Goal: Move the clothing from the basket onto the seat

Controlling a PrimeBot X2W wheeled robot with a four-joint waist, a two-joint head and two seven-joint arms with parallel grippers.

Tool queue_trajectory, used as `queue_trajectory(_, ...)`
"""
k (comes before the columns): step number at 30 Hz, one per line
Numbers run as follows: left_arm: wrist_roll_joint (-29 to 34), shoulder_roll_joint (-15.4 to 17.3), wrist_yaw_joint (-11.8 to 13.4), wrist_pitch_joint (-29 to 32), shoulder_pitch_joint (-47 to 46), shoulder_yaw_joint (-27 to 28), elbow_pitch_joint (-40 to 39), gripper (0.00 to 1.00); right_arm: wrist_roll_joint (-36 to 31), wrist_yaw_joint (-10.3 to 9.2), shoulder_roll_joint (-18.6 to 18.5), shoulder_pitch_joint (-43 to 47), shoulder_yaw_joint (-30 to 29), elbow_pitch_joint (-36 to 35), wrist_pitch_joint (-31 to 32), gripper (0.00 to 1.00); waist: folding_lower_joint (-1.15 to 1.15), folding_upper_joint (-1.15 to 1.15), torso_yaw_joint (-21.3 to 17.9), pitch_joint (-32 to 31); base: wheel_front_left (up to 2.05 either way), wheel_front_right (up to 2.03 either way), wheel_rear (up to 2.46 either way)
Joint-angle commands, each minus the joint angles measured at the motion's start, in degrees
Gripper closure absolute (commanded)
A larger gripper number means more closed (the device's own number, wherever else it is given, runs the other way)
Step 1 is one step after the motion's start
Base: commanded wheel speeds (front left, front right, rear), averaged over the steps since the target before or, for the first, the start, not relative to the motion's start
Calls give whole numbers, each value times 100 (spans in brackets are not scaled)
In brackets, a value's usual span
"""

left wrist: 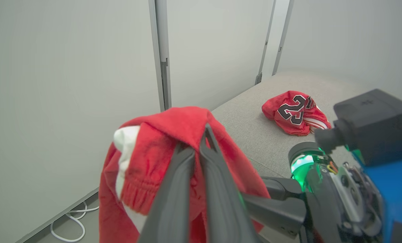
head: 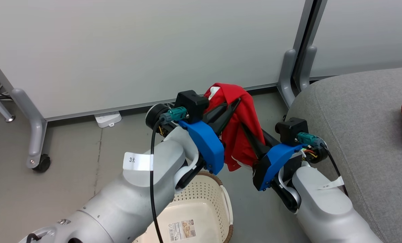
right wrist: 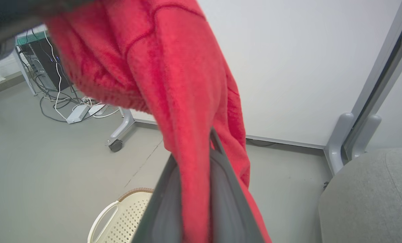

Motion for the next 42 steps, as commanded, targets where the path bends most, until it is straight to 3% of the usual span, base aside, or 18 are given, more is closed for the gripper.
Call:
queue_trajectory(1,104,24,-6,-30,13,100,-54,93,41,1,-27,-109,11,20,-42,100,0,0,1,8,0,0,0)
queue_trajectory(2,204,44,-6,-30,13,186,-109,66,37,1,-26,-123,15,19,-42,100,0,0,-2,18,0,0,0)
queue_trajectory(3,313,79,-5,-31,54,320,-179,49,46,1,-27,-132,18,6,-55,100,0,0,-11,33,0,0,0)
queue_trajectory(4,441,119,-3,-32,145,476,-270,15,62,1,-26,-132,9,-16,-70,100,0,0,-22,50,0,0,0)
queue_trajectory(5,596,161,-2,-31,274,627,-370,0,71,1,-24,-133,9,-33,-87,100,0,0,-36,64,0,0,0)
queue_trajectory(17,2493,670,42,-29,2684,2732,-1883,0,25,1,-151,-208,-84,-405,-180,100,0,0,-106,231,0,0,0)
queue_trajectory(25,3468,532,-11,-24,3766,4052,-2660,0,-50,2,-250,-24,-263,-622,-95,100,0,0,-27,281,0,0,0)
queue_trajectory(29,3694,441,-17,-24,4015,4355,-2754,0,-89,1,-246,53,-331,-704,-48,100,0,0,-11,286,0,0,0)
queue_trajectory(42,3694,452,-5,-24,4153,4432,-2779,0,-178,1,-212,202,-496,-928,84,100,0,0,-153,305,0,0,0)
